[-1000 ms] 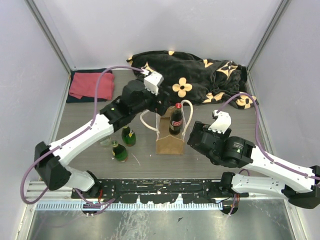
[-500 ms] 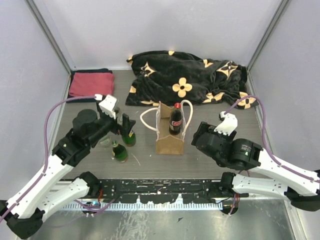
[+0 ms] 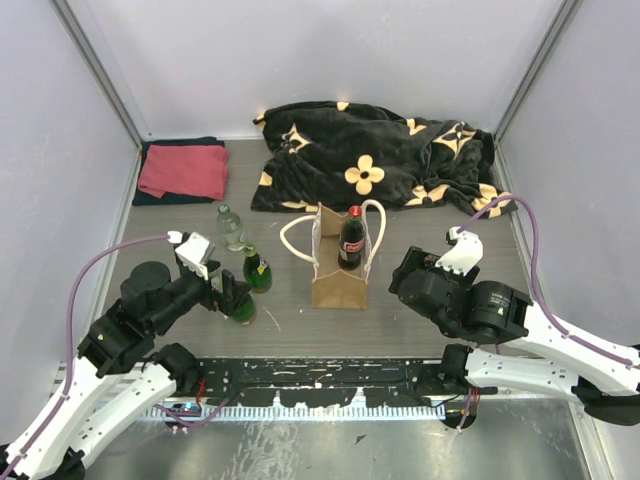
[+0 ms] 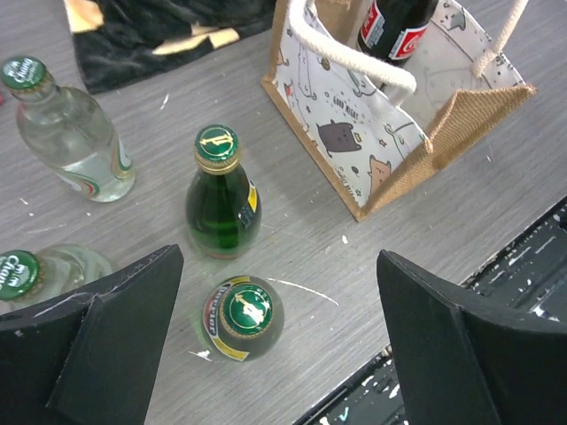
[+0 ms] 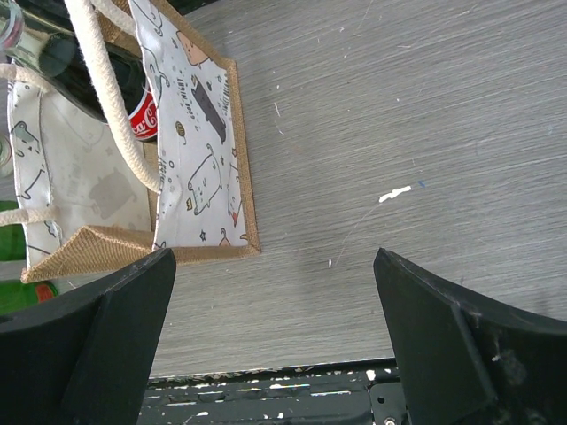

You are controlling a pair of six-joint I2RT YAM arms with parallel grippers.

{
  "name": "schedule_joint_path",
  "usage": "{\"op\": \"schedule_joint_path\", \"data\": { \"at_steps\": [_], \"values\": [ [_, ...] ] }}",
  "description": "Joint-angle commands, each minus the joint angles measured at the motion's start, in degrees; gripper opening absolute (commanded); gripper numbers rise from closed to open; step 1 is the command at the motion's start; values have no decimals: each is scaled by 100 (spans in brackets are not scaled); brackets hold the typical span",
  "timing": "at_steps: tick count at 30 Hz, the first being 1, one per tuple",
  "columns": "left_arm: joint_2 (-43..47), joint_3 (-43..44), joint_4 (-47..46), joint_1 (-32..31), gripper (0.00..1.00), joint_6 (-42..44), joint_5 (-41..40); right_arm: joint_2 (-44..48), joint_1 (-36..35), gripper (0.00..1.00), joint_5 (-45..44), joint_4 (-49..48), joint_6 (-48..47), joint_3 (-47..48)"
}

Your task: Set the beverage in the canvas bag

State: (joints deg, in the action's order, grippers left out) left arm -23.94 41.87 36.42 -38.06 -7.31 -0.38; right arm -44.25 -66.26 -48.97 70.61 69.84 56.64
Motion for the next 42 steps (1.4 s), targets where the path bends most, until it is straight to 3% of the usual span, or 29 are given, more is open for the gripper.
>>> {"op": "schedule_joint_path", "data": {
  "at_steps": [1, 10, 19, 33, 39, 42],
  "values": [
    [-166, 22, 179, 14, 97, -220, 275, 17, -17, 100, -191, -20, 213, 42],
    [-703, 92, 693, 87, 88, -1284, -245, -101, -19, 100, -163, -80, 214, 145],
    [-1580, 366, 1011, 80, 68, -1626, -459, -52, -12, 100, -196, -9, 253, 182],
    [-1515, 155, 1059, 133, 58, -1875, -816, 46, -19, 100, -201, -27, 328, 115],
    [-1577, 121, 1025, 133, 44, -1886, -780, 58, -19, 100, -184, -64, 354, 108],
    [-1586, 127, 1025, 135, 26, -1877, -742, 71, -19, 100, -192, -82, 363, 98]
  ]
}}
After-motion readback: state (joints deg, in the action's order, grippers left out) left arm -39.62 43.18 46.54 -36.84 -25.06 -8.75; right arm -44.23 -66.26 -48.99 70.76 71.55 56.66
